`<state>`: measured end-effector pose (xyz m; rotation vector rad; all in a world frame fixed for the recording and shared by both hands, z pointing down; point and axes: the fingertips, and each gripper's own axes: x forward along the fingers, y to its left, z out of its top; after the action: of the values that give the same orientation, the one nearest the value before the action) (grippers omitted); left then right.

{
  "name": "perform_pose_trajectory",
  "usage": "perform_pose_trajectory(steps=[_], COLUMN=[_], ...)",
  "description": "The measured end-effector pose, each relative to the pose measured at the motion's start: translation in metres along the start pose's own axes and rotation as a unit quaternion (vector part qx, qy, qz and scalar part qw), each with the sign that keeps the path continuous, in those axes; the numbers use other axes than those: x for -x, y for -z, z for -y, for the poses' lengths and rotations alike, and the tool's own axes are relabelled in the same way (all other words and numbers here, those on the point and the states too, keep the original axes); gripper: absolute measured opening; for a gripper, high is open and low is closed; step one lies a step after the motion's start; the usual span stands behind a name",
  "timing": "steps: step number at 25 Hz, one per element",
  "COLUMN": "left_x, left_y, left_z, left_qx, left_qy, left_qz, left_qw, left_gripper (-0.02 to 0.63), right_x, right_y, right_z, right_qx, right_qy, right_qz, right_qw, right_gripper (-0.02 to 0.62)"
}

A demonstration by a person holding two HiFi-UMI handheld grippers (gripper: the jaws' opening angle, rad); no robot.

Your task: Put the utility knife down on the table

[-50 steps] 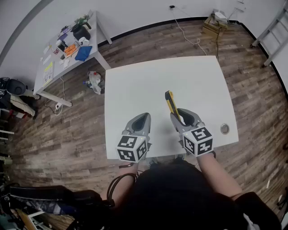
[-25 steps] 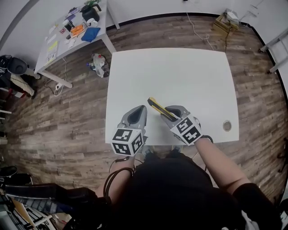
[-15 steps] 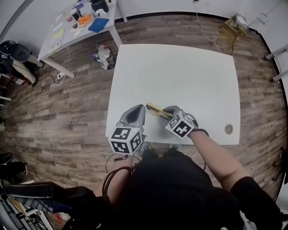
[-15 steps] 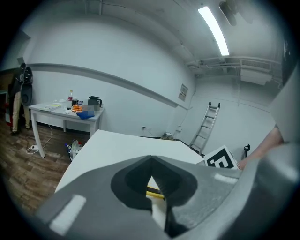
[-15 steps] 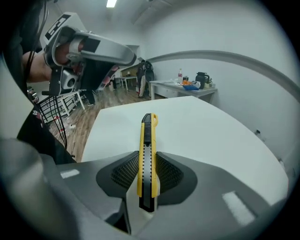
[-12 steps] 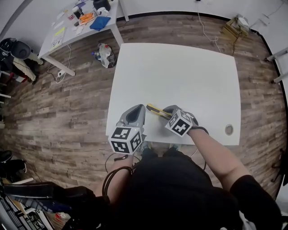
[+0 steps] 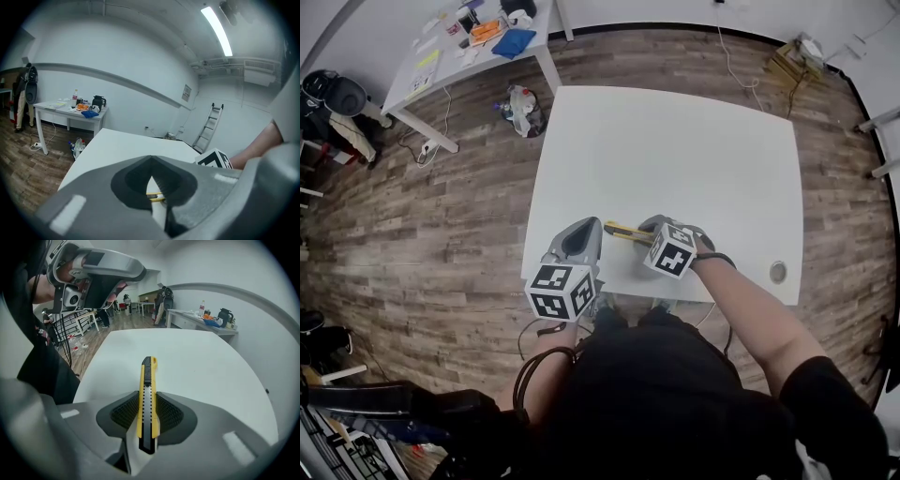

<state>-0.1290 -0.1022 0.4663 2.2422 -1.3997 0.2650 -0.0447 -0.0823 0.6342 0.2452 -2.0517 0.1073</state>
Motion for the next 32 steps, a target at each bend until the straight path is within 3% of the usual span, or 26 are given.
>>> perform_pose_trajectory(steps=[5, 7, 9, 10, 11, 15, 18, 20, 25, 32], left_x=[-0.004, -0.005, -0.008, -0.009, -0.011, -0.015, -0.010, -0.008, -0.011, -0.012], left_y=[-0.002, -0.003, -0.002, -0.003, -0.005, -0.024, -0.039, -0.047, -0.054, -0.048], left_z=[0.003, 0.005, 0.008, 0.010, 0.012, 0.023, 0.028, 0.032, 0.038, 0.036], left_qx=[-0.005, -0.008, -0.014, -0.018, -0.021, -0.047, -0.063, -0.071, -0.074, -0.069], left_qy=[0.008, 0.011, 0.017, 0.020, 0.023, 0.033, 0.037, 0.040, 0.047, 0.047], left_qz=[-0.001, -0.001, -0.003, -0.003, -0.002, 0.007, 0.021, 0.029, 0.031, 0.026], left_qw=[1.0000, 0.9999, 0.9998, 0.9996, 0.9995, 0.9983, 0.9971, 0.9963, 0.9956, 0.9962], left_gripper=[0.000, 0.000, 0.000, 0.000, 0.000, 0.000, 0.000, 0.000, 0.000, 0.000], right_x=[0.003, 0.015, 0.040, 0.060, 0.084, 0.194, 0.251, 0.269, 0.268, 0.261], right_y=[-0.004, -0.011, -0.025, -0.033, -0.041, -0.053, -0.039, -0.026, -0.005, -0.015], right_z=[0.001, 0.004, 0.013, 0.022, 0.033, 0.064, 0.068, 0.068, 0.067, 0.067], right_qx=[-0.001, -0.022, -0.067, -0.102, -0.142, -0.271, -0.316, -0.331, -0.354, -0.347], right_qy=[0.001, 0.008, 0.041, 0.071, 0.104, 0.199, 0.246, 0.271, 0.286, 0.279], right_qz=[0.013, 0.040, 0.096, 0.137, 0.182, 0.331, 0.376, 0.381, 0.367, 0.367], right_qw=[1.000, 0.999, 0.992, 0.983, 0.967, 0.882, 0.836, 0.820, 0.811, 0.817], right_gripper=[0.144, 0.144, 0.119, 0.041, 0.021, 0.022, 0.021, 0.021, 0.021, 0.021])
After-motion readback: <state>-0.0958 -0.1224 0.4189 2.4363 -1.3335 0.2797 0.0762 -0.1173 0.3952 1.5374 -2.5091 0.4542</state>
